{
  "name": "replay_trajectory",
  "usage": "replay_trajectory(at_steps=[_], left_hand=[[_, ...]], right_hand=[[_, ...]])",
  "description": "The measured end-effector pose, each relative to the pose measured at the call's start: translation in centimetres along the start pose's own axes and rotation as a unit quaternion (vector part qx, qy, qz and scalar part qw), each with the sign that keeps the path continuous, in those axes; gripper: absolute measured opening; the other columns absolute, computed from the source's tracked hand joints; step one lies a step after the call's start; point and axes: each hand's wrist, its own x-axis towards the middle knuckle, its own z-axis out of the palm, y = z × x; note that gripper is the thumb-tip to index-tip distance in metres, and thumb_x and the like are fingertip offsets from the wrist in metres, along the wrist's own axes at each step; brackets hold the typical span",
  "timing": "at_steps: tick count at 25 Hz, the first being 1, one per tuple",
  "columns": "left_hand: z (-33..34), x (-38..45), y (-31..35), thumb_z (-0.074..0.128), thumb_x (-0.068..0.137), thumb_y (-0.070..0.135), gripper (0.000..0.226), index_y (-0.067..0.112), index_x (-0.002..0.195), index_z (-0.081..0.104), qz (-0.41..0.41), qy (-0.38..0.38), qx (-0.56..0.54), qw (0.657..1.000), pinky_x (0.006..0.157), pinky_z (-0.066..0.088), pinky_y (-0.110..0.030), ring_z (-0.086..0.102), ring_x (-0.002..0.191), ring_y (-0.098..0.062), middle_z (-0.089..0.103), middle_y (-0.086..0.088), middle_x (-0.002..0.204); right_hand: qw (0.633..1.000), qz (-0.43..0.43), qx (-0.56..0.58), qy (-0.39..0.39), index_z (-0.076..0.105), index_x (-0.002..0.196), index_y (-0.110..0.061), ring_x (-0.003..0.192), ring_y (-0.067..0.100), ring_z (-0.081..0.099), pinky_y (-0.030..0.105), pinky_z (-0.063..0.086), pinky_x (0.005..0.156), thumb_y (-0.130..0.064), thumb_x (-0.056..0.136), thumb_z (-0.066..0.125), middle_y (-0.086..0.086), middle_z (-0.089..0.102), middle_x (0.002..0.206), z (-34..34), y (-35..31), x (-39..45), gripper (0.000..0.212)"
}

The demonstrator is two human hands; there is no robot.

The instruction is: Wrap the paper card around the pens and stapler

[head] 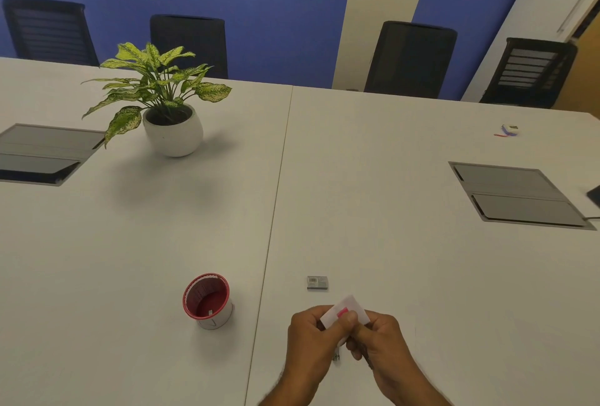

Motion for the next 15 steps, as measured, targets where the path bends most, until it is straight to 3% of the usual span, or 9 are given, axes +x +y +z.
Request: replay_trajectory(at_steps=[2,6,7,10,15], left_hand=[[0.1,0.0,0.3,0.075,0.058,0.06,0.045,0.024,0.083,0.08,-0.002,0.007,0.003,1.0,0.075,0.061,-0.05,0.072,0.077,-0.031,0.077,-0.005,0.077],[0.1,-0.1,0.3,0.076,0.049,0.073,0.062,0.024,0.085,0.08,-0.001,0.016,0.001,1.0,0.075,0.063,-0.042,0.073,0.078,-0.025,0.077,-0.002,0.08],[0.1,-0.2,0.2,0.076,0.051,0.072,0.057,0.026,0.084,0.08,-0.004,0.02,0.005,1.0,0.075,0.063,-0.042,0.073,0.078,-0.025,0.077,-0.001,0.081],[-0.1,-0.4,0.4,0.08,0.071,0.048,0.021,0.029,0.081,0.08,-0.013,0.013,-0.007,1.0,0.076,0.062,-0.047,0.072,0.08,-0.028,0.077,-0.004,0.081],[-0.9,-0.8,0.6,0.074,0.083,0.034,0.026,0.017,0.103,0.076,-0.031,-0.035,-0.062,0.997,0.083,0.061,-0.043,0.073,0.091,-0.028,0.078,-0.006,0.095]], right_hand=[[1.0,-0.001,-0.004,0.012,0.077,0.078,-0.003,0.05,0.02,0.047,0.027,0.041,0.046,-0.016,0.088,0.065,0.011,0.063,0.056,0.0,0.1,0.2,0.021],[1.0,0.008,-0.007,0.02,0.077,0.079,0.0,0.051,0.02,0.048,0.027,0.041,0.047,-0.014,0.088,0.066,0.011,0.063,0.057,0.1,0.1,0.2,0.019],[1.0,0.01,-0.004,0.021,0.077,0.078,0.0,0.051,0.02,0.048,0.027,0.04,0.047,-0.013,0.088,0.066,0.011,0.062,0.057,0.1,0.0,0.2,0.019],[0.999,0.016,0.0,0.028,0.076,0.078,0.001,0.05,0.02,0.048,0.028,0.041,0.047,-0.013,0.087,0.067,0.011,0.062,0.056,0.3,0.0,0.0,0.019],[0.999,0.017,0.005,0.039,0.077,0.079,0.001,0.049,0.019,0.049,0.028,0.042,0.046,-0.016,0.085,0.07,0.011,0.06,0.056,0.2,-0.4,-0.1,0.02]])
